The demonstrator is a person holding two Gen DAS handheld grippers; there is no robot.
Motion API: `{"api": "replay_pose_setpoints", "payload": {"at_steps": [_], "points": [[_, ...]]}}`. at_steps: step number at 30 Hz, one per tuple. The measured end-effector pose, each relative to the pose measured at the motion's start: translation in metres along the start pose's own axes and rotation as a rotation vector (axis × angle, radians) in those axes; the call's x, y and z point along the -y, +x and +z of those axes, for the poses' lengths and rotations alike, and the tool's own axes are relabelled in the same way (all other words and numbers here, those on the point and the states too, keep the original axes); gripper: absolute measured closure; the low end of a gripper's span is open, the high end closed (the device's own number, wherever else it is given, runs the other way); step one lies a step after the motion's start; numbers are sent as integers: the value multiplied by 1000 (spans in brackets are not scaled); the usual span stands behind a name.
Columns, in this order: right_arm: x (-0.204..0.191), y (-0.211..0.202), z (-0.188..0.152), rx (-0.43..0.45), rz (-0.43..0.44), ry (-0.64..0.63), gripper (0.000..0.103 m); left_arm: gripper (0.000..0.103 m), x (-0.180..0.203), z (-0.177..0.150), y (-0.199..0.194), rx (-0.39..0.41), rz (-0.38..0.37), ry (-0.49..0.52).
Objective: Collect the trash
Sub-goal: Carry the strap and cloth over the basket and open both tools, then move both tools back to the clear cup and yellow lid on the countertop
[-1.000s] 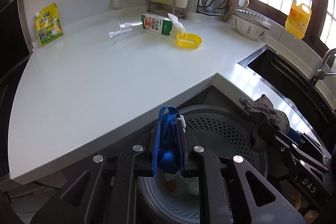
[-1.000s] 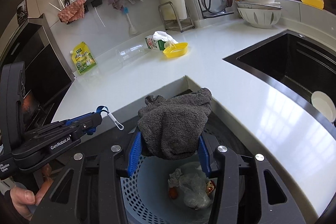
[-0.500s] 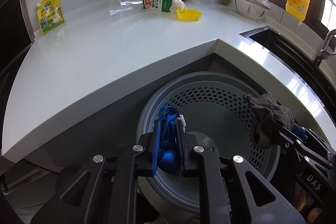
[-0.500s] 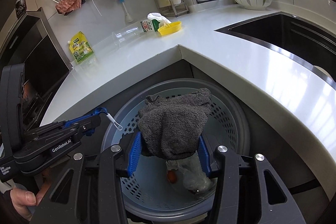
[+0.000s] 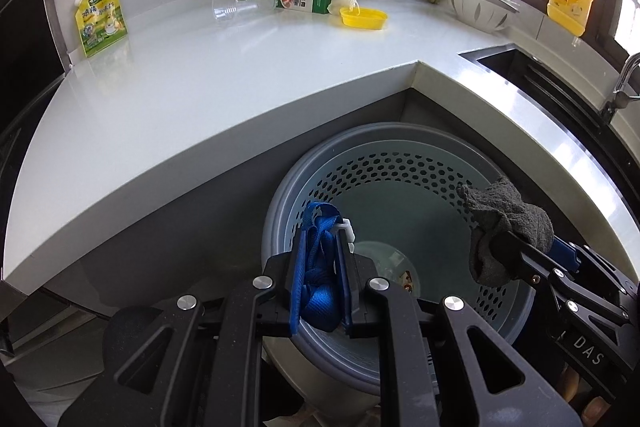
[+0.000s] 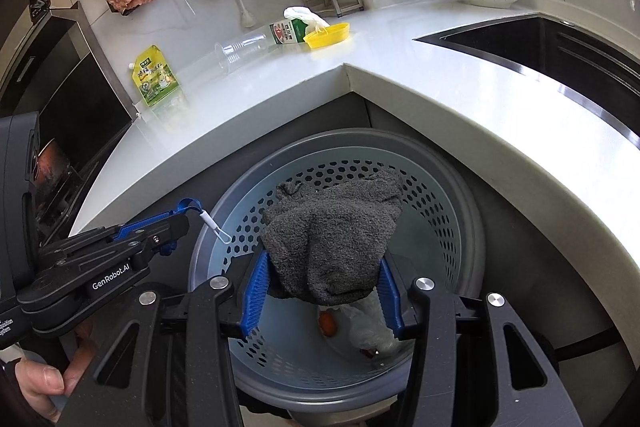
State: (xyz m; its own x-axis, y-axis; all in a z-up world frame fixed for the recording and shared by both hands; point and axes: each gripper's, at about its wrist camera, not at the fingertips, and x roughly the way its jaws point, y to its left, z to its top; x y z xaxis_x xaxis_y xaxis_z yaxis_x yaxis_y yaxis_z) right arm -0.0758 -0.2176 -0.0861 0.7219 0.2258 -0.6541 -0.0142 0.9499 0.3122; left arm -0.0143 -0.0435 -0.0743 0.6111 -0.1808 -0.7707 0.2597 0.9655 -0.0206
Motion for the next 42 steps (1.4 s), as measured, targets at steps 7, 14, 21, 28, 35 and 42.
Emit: {"api": "replay_pose_setpoints", "payload": {"at_steps": [7,14,21,28,35,42], "points": [[-2,6,-1,-20,0,-8,57,88,-3,-1,4,-17,3,-6],[-2,8,0,-22,-1,-10,56,87,-5,-2,6,-23,9,-9],[-2,7,0,-20,-2,-8,56,86,-9,-4,7,-31,7,-23],[0,2,2,-5,4,6,40,58,-13,-5,6,-24,13,-44],[1,-2,2,11,13,12,34,49,-16,-5,2,-16,19,-54],[-1,-2,2,10,18,9,34,47,-16,-5,1,-13,20,-56]]}}
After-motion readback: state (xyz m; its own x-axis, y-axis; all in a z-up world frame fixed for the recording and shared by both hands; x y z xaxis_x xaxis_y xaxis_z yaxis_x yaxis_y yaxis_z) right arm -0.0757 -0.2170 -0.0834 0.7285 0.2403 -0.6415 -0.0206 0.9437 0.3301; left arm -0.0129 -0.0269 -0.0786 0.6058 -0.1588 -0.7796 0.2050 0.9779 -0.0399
